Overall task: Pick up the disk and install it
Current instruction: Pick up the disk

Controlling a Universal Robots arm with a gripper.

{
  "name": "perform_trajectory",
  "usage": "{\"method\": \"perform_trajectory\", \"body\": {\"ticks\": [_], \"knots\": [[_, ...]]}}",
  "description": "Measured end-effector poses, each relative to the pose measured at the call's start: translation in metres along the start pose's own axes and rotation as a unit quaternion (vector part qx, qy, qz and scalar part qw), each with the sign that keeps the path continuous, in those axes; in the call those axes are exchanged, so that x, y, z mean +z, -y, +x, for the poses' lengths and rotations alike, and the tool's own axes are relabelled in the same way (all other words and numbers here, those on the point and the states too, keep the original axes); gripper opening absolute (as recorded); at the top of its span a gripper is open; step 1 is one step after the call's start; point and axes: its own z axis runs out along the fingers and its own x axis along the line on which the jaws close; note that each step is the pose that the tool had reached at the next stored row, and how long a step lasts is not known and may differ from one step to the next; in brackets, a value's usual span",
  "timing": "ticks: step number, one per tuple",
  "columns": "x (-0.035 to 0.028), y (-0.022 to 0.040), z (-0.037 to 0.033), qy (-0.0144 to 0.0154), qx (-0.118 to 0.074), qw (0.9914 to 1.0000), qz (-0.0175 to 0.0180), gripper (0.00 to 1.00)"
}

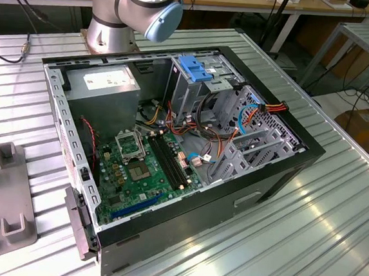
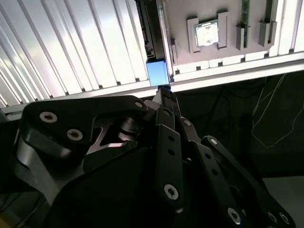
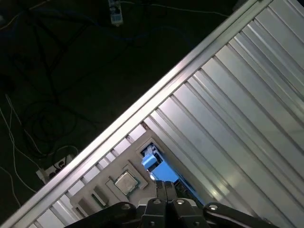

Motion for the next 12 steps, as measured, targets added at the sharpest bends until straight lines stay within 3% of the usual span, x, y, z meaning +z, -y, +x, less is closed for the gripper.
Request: {"method": "perform_trajectory", "body": {"ticks": [7, 12], "knots": [[0.0001, 0.0000, 0.0000, -0.0008, -0.013, 0.99991, 0.0000, 0.10], [0.0002, 0.0000, 0.0001, -0.0020, -0.043, 0.99909, -0.0006, 0.10]]}}
